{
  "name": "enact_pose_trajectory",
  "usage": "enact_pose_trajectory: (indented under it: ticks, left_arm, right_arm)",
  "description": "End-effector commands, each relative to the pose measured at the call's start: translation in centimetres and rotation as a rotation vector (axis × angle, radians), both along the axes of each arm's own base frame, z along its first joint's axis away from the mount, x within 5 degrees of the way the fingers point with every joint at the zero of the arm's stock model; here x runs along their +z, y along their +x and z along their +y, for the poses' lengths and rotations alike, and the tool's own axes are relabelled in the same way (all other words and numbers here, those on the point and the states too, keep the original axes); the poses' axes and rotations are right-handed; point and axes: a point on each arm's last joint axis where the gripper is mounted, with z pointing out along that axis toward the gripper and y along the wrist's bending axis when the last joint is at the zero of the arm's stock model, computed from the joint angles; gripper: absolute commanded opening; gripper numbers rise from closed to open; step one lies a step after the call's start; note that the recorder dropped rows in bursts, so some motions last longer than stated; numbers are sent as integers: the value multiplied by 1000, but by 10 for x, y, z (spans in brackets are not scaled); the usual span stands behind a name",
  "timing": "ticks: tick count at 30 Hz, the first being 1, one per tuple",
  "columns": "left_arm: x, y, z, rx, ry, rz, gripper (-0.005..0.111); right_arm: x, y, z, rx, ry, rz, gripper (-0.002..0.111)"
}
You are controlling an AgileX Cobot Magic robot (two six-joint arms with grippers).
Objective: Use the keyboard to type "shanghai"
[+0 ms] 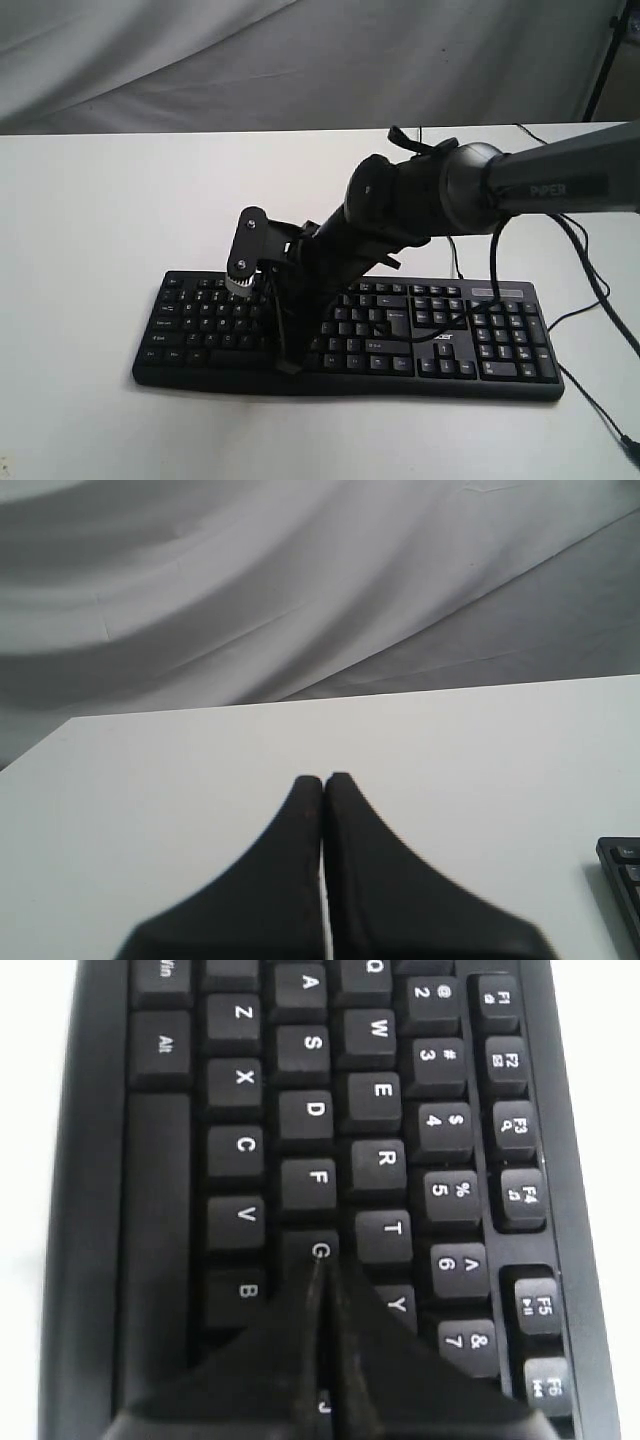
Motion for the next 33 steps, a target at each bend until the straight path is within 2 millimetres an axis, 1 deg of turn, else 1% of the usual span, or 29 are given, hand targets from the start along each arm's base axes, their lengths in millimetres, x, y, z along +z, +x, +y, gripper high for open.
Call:
enact_pose_trajectory:
  ticks: [1, 6, 9, 14, 25, 27, 29, 32, 33]
  left_arm:
    - [-1, 1, 0, -4, -3, 2, 1]
    - [-1, 1, 0, -4, -3, 2, 1]
    - [-1, 1, 0, -4, -3, 2, 1]
    - [-1, 1, 0, -4, -3, 2, 1]
    - [-1, 1, 0, -4, -3, 2, 1]
    - [-1, 1, 0, -4, -3, 2, 1]
    - [-1, 1, 0, -4, -3, 2, 1]
    - [-1, 1, 0, -4, -3, 2, 1]
    - [-1, 1, 0, -4, -3, 2, 1]
  right_arm:
    - [-5, 0, -4, 5, -15, 6, 0]
    - [21, -2, -2, 3, 15, -27, 0]
    - [28, -4, 1, 0, 37, -31, 0]
    - [29, -4, 7, -34, 75, -32, 0]
    - [37, -5, 33, -57, 120, -110, 0]
    - [40, -3, 41, -38, 131, -115, 0]
    - [39, 2, 48, -28, 145, -106, 0]
    - [32, 11, 62, -19, 164, -98, 0]
    - [31, 14, 64, -19, 167, -103, 0]
